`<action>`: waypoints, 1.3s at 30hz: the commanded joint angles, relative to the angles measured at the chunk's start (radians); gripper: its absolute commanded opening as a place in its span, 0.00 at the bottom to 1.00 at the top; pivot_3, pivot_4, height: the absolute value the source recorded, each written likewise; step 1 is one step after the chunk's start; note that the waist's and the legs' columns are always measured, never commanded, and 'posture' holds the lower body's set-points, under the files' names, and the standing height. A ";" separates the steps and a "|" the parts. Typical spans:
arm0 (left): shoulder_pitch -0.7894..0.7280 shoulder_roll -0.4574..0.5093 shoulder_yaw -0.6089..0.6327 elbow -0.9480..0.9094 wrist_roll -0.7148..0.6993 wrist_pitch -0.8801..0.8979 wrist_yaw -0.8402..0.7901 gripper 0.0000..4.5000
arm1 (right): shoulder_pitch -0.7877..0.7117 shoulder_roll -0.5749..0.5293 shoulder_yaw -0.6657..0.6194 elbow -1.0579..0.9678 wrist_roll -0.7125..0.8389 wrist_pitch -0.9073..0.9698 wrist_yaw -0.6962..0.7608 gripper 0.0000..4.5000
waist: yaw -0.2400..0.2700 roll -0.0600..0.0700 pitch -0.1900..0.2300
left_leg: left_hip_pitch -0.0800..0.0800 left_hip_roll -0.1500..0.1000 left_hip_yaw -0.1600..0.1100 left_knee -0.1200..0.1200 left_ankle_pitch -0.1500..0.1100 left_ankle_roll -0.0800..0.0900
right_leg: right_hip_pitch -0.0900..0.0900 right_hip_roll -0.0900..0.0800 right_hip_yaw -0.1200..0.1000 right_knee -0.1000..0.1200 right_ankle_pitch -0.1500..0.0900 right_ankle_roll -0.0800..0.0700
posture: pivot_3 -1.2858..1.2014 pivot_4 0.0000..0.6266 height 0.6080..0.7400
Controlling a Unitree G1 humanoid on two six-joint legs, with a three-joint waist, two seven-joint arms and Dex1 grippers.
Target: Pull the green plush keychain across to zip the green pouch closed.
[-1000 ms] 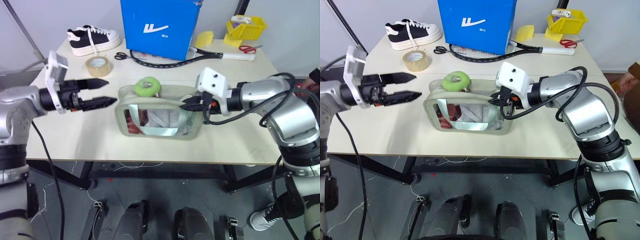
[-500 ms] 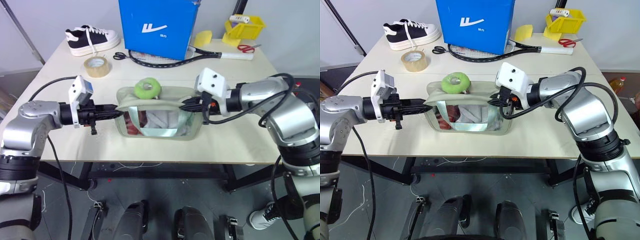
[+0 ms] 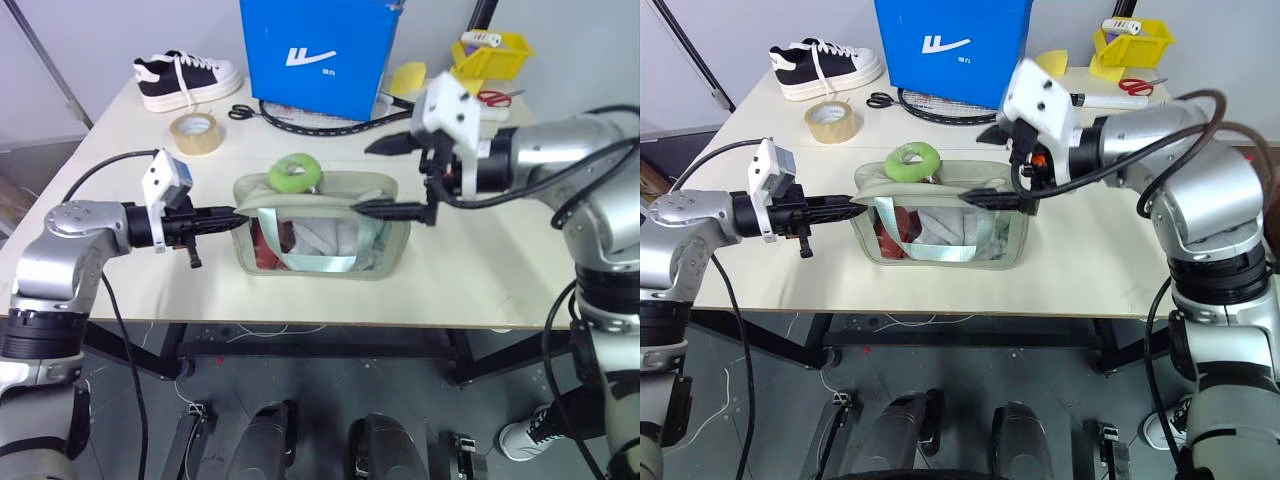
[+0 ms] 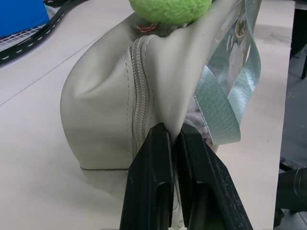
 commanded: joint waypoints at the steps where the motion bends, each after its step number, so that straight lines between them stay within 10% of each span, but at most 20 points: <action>1: -0.008 -0.001 0.000 -0.022 0.005 -0.012 0.003 0.00 | -0.075 0.074 0.043 0.034 0.001 -0.024 -0.018 0.99 | -0.001 0.000 0.000 | 0.000 0.000 0.000 0.000 0.000 0.000 | 0.000 0.000 0.000 0.000 0.000 0.000 | 0.52 0.24 0.82; 15: 0.024 -0.009 0.014 -0.070 -0.007 -0.007 0.032 0.00 | -0.302 0.332 0.225 0.526 -0.233 -0.171 -0.094 0.99 | -0.003 0.000 0.000 | -0.002 -0.002 0.002 0.001 0.000 0.000 | -0.003 0.001 0.002 0.002 0.001 0.001 | 0.52 0.24 0.82; 39: 0.030 -0.006 0.018 -0.080 -0.006 -0.009 0.046 0.00 | -0.311 0.351 0.125 0.681 -0.268 -0.158 -0.101 0.99 | -0.002 0.000 0.000 | -0.002 -0.002 0.001 0.000 0.000 0.000 | -0.004 0.001 0.002 0.003 0.001 0.001 | 0.52 0.24 0.82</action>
